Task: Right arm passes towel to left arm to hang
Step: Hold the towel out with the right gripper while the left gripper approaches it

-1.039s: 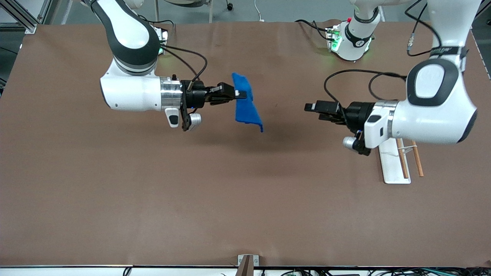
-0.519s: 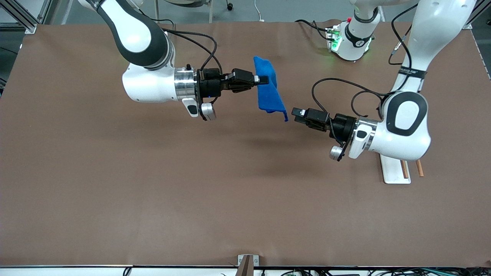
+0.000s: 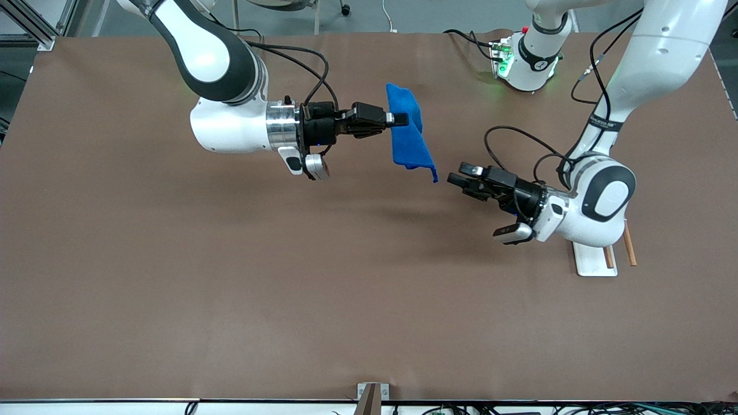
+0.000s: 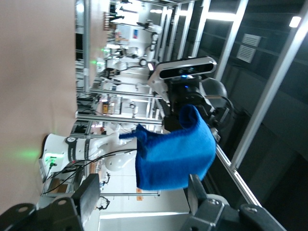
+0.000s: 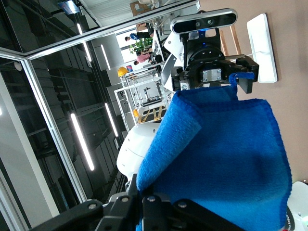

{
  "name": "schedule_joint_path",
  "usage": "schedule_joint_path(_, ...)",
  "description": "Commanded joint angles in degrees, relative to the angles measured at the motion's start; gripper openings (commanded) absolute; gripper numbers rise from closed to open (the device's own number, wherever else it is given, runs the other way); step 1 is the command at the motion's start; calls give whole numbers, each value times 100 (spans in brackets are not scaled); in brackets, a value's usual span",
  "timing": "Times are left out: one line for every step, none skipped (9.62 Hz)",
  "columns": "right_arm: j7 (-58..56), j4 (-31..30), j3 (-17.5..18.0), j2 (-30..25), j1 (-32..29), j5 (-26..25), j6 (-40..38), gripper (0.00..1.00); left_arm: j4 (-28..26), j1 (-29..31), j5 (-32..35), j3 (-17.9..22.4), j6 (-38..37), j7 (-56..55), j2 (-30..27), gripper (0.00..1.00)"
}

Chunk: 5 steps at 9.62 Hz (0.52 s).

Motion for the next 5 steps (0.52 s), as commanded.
schedule_joint_path(-158,20,37,13,27,210,61,0,-33,-50,-288,-21,-21,1350,126,81)
schedule_joint_path(-158,20,37,13,70,210,87,0,-16,-128,-508,-21,110,2185,152,80)
schedule_joint_path(-158,20,37,21,114,210,175,0,-16,-277,-710,-21,381,2715,152,80)
schedule_joint_path(-158,29,37,56,123,210,184,0,-16,-409,-877,-21,558,3051,135,79)
schedule_joint_path(-158,46,37,74,124,210,184,0,-24,-584,-1079,-21,768,3498,161,78)
